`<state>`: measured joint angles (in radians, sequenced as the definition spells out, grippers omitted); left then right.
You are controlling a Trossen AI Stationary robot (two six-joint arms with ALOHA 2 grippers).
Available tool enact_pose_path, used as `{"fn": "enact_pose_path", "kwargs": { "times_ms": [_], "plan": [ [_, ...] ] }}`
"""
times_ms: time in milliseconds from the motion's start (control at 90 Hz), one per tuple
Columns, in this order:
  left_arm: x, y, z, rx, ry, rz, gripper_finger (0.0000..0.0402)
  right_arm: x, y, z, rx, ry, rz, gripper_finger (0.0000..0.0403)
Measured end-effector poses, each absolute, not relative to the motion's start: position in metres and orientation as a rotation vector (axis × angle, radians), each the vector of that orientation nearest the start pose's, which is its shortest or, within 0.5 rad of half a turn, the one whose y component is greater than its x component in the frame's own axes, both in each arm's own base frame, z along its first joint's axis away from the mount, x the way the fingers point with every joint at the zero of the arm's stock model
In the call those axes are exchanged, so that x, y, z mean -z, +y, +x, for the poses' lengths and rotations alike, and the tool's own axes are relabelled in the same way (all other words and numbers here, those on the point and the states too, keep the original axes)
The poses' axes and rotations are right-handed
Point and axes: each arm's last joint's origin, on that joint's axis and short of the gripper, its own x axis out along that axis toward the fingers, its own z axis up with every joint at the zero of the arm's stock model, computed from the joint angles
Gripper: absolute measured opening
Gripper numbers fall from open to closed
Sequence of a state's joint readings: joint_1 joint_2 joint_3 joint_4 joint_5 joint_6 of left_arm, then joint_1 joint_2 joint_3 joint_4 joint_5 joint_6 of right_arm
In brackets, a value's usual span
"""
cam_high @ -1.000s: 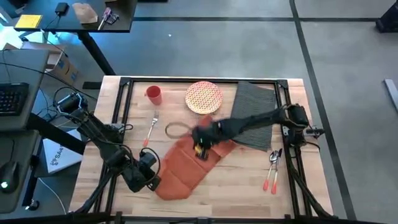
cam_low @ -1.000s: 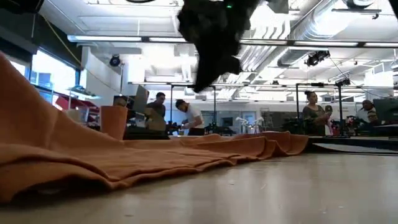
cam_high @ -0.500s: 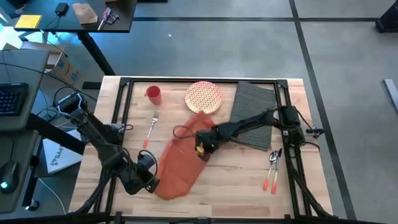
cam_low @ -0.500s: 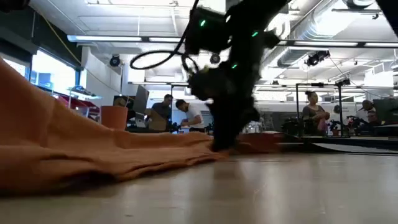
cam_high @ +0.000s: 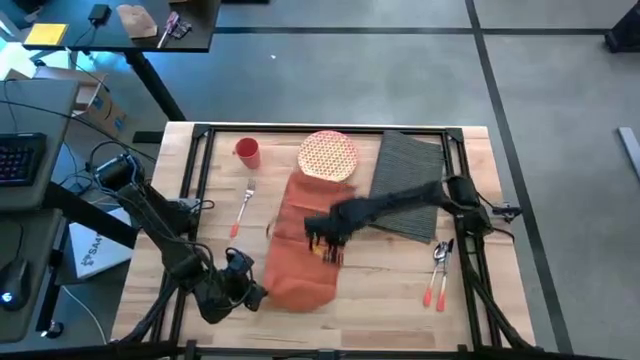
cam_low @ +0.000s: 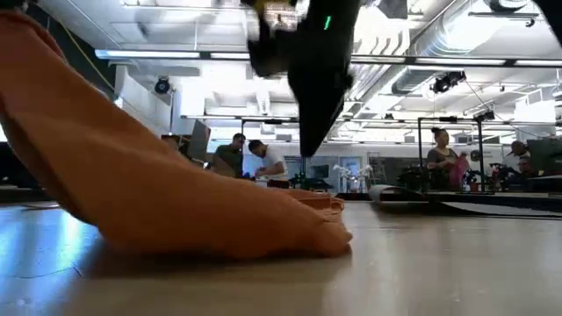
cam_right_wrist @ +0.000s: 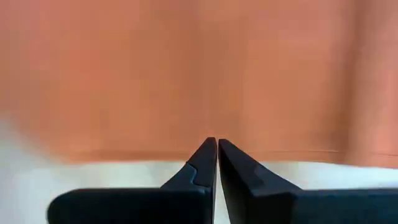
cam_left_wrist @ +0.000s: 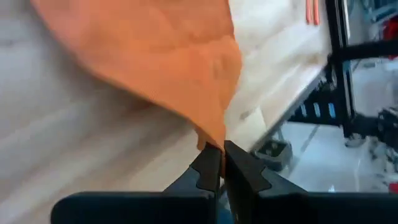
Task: Set table place
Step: Fold the orange table napkin
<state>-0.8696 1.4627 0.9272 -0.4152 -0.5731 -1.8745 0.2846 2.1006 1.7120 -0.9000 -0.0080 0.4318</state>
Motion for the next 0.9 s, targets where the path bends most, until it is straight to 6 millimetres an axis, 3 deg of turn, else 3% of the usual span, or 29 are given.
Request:
{"fn": "enact_pose_path", "kwargs": {
  "times_ms": [156,311,467,667,800,900],
  "plan": [
    [-0.214,-0.209,0.203,-0.454,0.588,-1.148,0.0,-0.199,0.198,0.399,-0.045,1.142,0.274,0.0002],
    [-0.219,-0.208,0.209,-0.432,0.515,-1.175,0.0,-0.201,0.25,0.386,-0.074,0.958,0.236,0.0041],
    [-0.224,-0.207,0.213,-0.419,0.468,-1.219,0.0,-0.179,0.27,0.388,-0.008,0.79,0.169,0.0123],
    [-0.224,-0.205,0.216,-0.422,0.466,-1.228,0.0,-0.132,0.284,0.411,0.039,0.702,0.143,0.0237],
    [-0.225,-0.206,0.216,-0.413,0.474,-1.234,0.0,-0.122,0.288,0.421,0.201,0.711,0.158,0.0259],
    [-0.224,-0.207,0.215,-0.399,0.492,-1.208,0.0,-0.126,0.295,0.43,0.242,0.69,0.132,0.0258]
  ]
}}
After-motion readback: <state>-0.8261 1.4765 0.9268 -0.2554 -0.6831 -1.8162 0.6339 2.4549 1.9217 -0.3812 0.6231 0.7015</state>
